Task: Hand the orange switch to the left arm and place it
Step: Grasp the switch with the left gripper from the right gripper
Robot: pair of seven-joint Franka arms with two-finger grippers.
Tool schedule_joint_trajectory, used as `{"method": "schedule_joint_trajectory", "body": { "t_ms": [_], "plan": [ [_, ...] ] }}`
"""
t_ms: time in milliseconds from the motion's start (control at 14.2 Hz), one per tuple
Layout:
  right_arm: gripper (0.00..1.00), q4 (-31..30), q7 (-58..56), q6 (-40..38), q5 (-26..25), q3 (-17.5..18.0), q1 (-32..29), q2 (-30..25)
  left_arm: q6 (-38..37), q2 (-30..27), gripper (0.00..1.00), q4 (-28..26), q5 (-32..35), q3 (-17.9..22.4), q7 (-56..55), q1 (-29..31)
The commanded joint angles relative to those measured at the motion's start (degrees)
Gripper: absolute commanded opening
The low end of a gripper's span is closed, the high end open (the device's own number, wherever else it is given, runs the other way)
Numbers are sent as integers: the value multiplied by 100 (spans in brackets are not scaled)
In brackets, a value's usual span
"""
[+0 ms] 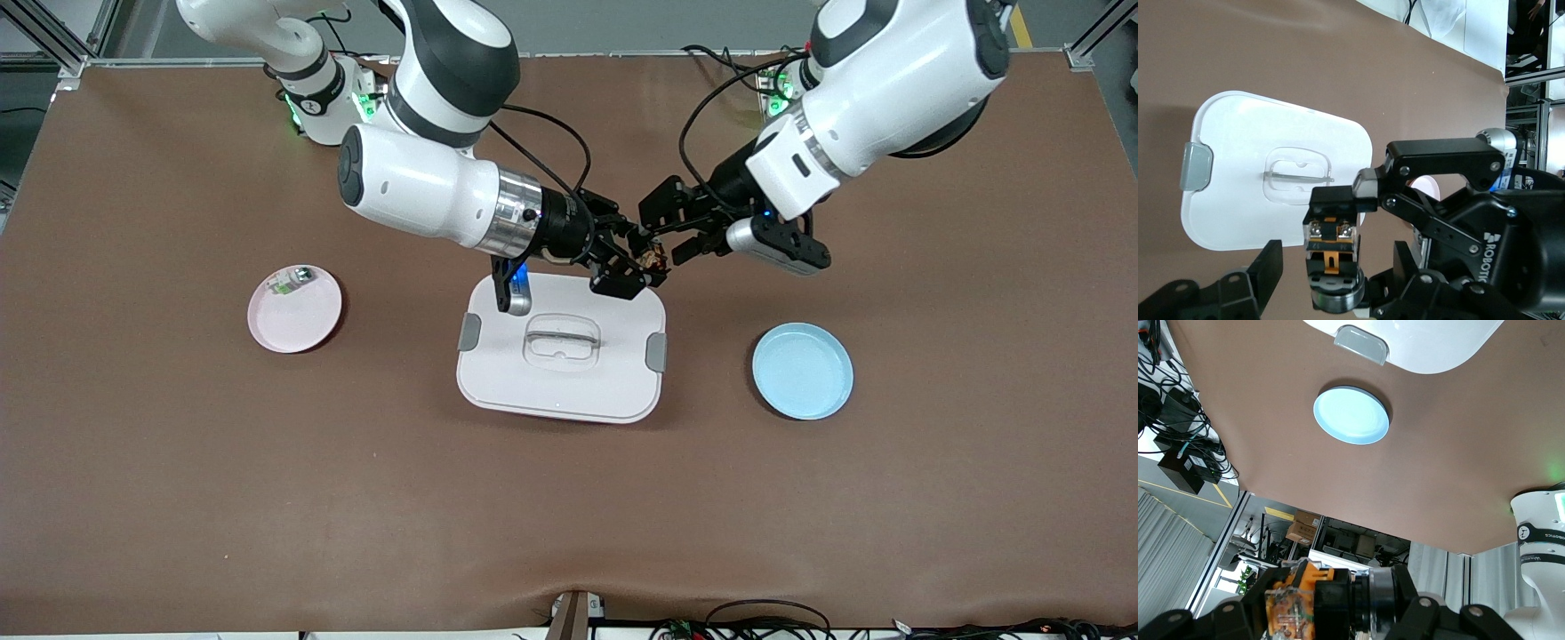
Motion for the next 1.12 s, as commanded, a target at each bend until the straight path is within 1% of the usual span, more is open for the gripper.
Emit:
{"method": "schedule_joint_trajectory", "body": {
  "t_ms": [0, 140, 281, 492, 702, 773, 843, 983, 1054],
  "plan": [
    [19, 193, 109, -28, 75, -52, 50, 102, 234, -187, 67, -225, -59, -25, 24, 18],
    [19, 193, 91, -28, 75, -52, 50, 102, 444, -152, 56, -286, -41, -25, 15, -113],
    [19, 193, 91, -28, 66, -52, 50, 102, 638, -152, 40, -418, -41, -25, 15, -157],
    [19, 193, 91, -28, 75, -52, 50, 102, 638, -152, 0, -445, -41, -25, -3, -210],
    [19, 193, 91, -28, 75, -52, 41, 102, 638, -109, 0, -427, -32, -25, -275, -228],
    [20, 193, 91, -36, 75, -52, 41, 102, 638, -117, 0, -427, 72, -25, -284, -228],
    [32, 193, 100, -28, 75, -52, 41, 102, 630, -117, 0, -427, 204, -25, -284, -202],
    [67, 193, 108, -45, 84, -52, 33, 102, 594, -134, 0, -427, 302, -16, -301, -210],
    [76, 193, 109, -63, 84, -52, 33, 94, 594, -126, 0, -436, 302, -25, -293, -202]
  ]
}}
